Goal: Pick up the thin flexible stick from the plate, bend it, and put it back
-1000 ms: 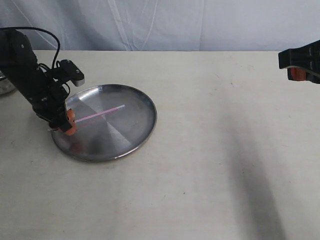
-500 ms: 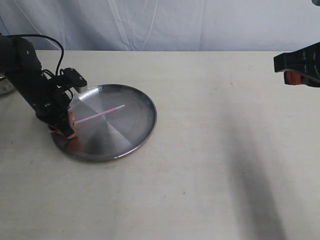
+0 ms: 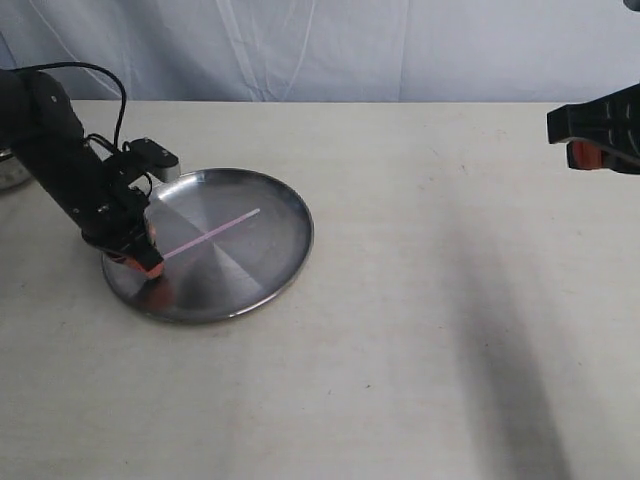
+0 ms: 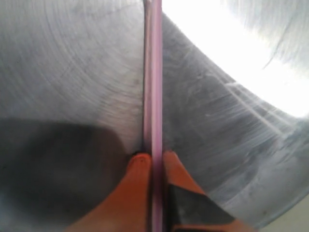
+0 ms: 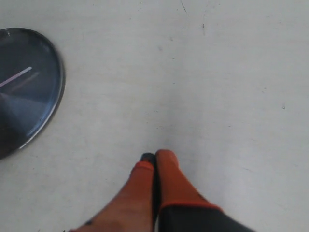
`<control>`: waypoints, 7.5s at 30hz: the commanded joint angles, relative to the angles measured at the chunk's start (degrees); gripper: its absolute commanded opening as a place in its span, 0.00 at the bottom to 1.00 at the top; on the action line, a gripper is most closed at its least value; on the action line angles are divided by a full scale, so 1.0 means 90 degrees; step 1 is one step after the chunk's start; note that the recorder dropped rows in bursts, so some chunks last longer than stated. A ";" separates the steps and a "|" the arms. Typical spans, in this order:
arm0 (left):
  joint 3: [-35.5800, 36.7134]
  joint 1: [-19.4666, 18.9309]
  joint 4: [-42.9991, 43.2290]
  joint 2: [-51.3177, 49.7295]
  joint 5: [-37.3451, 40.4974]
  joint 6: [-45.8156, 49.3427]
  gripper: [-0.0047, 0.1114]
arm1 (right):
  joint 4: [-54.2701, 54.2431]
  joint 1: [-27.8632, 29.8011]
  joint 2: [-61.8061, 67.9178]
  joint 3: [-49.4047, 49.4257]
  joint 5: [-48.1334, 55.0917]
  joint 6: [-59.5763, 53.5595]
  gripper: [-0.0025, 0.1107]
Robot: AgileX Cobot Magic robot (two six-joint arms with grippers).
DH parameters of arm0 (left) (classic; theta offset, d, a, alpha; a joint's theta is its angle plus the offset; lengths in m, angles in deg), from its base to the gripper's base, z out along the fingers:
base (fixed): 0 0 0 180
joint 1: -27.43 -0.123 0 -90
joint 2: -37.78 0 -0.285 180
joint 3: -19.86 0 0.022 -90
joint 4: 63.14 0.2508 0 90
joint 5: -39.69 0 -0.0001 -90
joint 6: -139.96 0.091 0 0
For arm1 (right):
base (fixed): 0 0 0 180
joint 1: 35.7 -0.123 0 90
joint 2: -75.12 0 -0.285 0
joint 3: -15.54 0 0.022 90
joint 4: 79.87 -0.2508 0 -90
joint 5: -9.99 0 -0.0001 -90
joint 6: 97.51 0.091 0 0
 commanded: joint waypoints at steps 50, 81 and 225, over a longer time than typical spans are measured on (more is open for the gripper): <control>0.1476 0.1186 -0.5437 0.3317 0.1761 0.2025 0.04 | -0.9264 -0.2211 0.0018 0.0748 -0.2612 -0.4906 0.50; 0.1476 0.1303 -0.5790 0.3317 0.2294 0.2502 0.04 | -0.9264 -0.2272 0.0700 0.0332 -0.2645 -0.5214 0.02; 0.1380 0.2259 -0.8588 0.2832 -0.0686 0.3309 0.04 | -0.9264 -0.3498 0.2071 0.0332 -0.4298 -0.4961 0.01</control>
